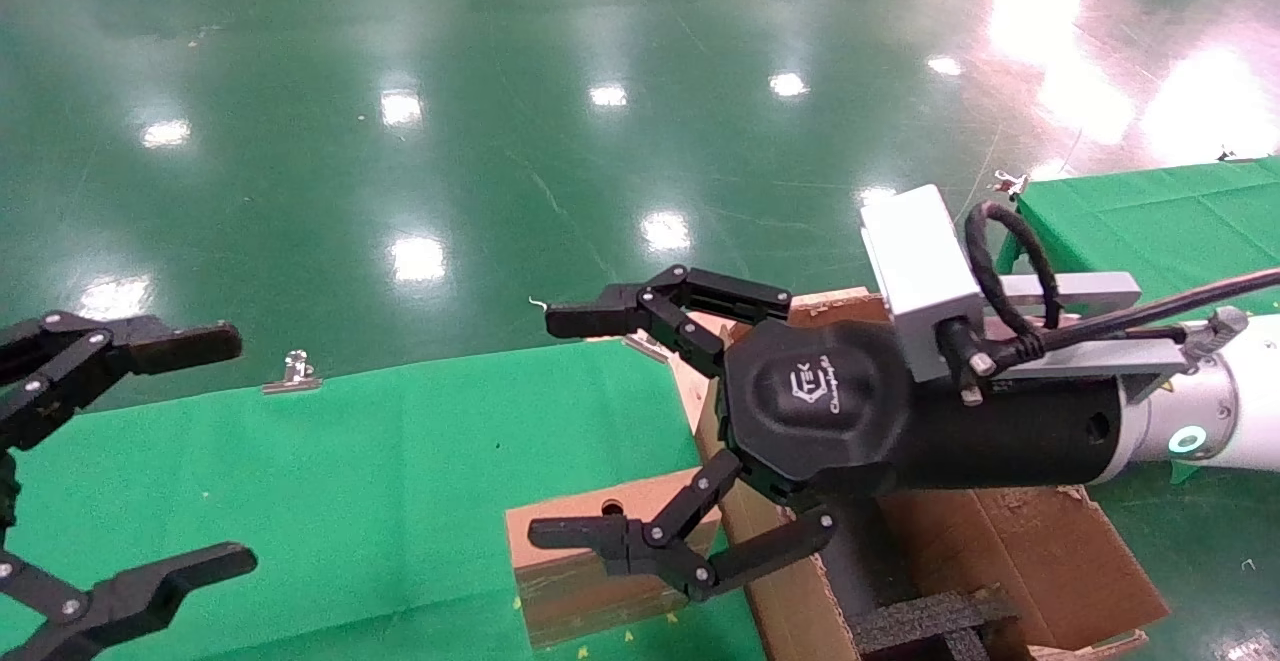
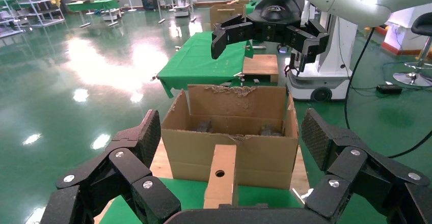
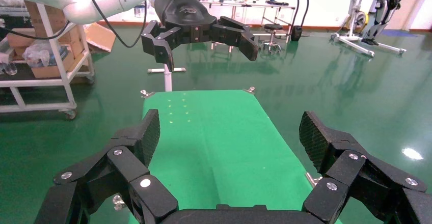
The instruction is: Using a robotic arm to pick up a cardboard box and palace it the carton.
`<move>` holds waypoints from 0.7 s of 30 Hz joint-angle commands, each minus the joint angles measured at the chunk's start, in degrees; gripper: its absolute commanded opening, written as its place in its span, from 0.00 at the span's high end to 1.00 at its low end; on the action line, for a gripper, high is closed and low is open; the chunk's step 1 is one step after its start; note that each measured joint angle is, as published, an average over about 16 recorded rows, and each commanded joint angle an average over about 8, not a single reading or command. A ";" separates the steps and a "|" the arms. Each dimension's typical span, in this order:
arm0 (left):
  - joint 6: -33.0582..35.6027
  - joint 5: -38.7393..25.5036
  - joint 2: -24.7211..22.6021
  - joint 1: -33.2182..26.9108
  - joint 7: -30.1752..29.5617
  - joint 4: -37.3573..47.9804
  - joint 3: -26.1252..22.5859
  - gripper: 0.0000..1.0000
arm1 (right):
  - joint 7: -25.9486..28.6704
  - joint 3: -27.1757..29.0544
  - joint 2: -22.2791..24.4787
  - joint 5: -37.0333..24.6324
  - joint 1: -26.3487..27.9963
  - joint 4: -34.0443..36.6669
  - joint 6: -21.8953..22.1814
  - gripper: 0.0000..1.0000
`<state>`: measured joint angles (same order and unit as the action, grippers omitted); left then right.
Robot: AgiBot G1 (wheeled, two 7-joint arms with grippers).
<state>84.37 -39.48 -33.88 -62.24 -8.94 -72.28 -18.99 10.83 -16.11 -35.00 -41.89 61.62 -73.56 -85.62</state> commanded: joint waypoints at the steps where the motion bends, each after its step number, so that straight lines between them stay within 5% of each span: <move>1: 0.00 0.00 0.00 0.00 0.00 0.00 0.00 0.00 | 0.00 0.00 0.00 0.00 0.00 0.00 0.00 0.00; 12: 0.00 0.00 0.00 0.00 0.00 0.00 0.00 0.00 | 0.00 0.00 0.00 0.00 0.00 0.00 0.00 0.00; 13: 0.00 0.00 0.00 0.00 0.00 0.00 0.00 0.05 | 0.00 0.00 0.00 0.00 0.00 0.00 0.00 0.00; 21: 0.00 0.00 0.00 0.00 0.00 0.00 0.00 0.99 | -0.01 0.01 0.00 0.00 -0.01 0.00 -0.01 0.00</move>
<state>84.37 -39.48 -33.88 -62.24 -8.94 -72.28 -18.99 10.82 -16.14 -34.94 -42.03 61.66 -73.57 -85.62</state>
